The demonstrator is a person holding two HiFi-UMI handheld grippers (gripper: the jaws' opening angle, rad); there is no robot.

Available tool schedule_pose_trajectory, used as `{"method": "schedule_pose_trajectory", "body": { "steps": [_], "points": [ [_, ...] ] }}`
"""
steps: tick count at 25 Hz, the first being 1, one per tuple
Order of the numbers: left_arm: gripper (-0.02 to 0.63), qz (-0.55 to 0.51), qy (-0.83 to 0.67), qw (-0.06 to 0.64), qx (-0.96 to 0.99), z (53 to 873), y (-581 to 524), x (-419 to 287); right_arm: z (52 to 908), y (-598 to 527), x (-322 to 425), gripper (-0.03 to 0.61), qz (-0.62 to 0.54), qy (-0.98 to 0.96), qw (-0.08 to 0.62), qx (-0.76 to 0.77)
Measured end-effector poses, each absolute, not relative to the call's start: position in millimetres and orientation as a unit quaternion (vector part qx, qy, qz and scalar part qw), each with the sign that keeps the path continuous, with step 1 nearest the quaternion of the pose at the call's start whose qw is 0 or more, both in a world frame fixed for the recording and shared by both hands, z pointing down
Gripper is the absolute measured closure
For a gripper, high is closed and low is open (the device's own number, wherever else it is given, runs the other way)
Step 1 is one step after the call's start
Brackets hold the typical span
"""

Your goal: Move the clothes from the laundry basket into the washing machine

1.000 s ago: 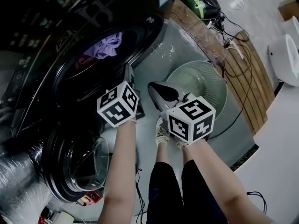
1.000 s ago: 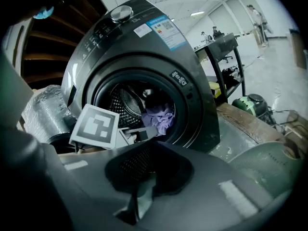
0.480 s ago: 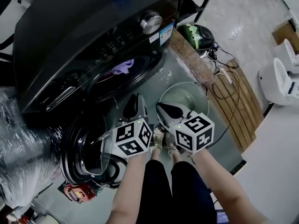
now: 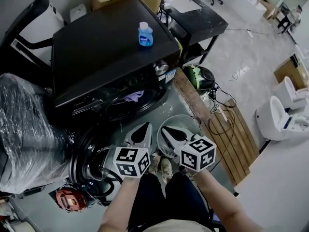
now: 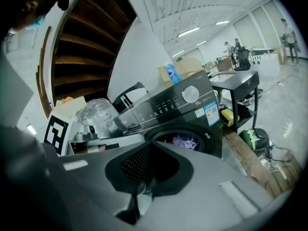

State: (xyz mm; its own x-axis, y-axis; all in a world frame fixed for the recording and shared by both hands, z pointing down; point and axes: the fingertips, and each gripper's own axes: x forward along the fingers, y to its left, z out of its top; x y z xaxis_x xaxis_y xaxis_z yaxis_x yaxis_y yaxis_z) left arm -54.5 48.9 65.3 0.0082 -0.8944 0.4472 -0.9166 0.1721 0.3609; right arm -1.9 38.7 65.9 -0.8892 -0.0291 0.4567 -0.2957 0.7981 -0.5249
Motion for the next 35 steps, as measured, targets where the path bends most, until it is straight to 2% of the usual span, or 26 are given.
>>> {"method": "schedule_pose_trajectory", "body": {
  "steps": [4, 7, 18, 26, 35],
  "points": [
    [0.606, 0.045, -0.695, 0.290, 0.656, 33, 68, -40, 24, 44, 0, 0.554, 0.289, -0.935, 0.194, 0.074],
    [0.606, 0.045, -0.699, 0.293, 0.651, 14, 81, -30, 3, 53, 4, 0.554, 0.264, -0.941, 0.203, 0.063],
    [0.607, 0.022, -0.710, 0.227, 0.666, -54, 102, -6, -70, 79, 27, 0.554, 0.161, -0.971, 0.175, 0.020],
    [0.607, 0.039, -0.705, 0.197, 0.681, -71, 115, -1, -89, 93, 26, 0.554, 0.136, -0.975, 0.174, 0.001],
    [0.606, 0.029, -0.697, 0.209, 0.685, -65, 121, 4, -85, 118, 34, 0.555, 0.117, -0.972, 0.201, -0.031]
  ]
}}
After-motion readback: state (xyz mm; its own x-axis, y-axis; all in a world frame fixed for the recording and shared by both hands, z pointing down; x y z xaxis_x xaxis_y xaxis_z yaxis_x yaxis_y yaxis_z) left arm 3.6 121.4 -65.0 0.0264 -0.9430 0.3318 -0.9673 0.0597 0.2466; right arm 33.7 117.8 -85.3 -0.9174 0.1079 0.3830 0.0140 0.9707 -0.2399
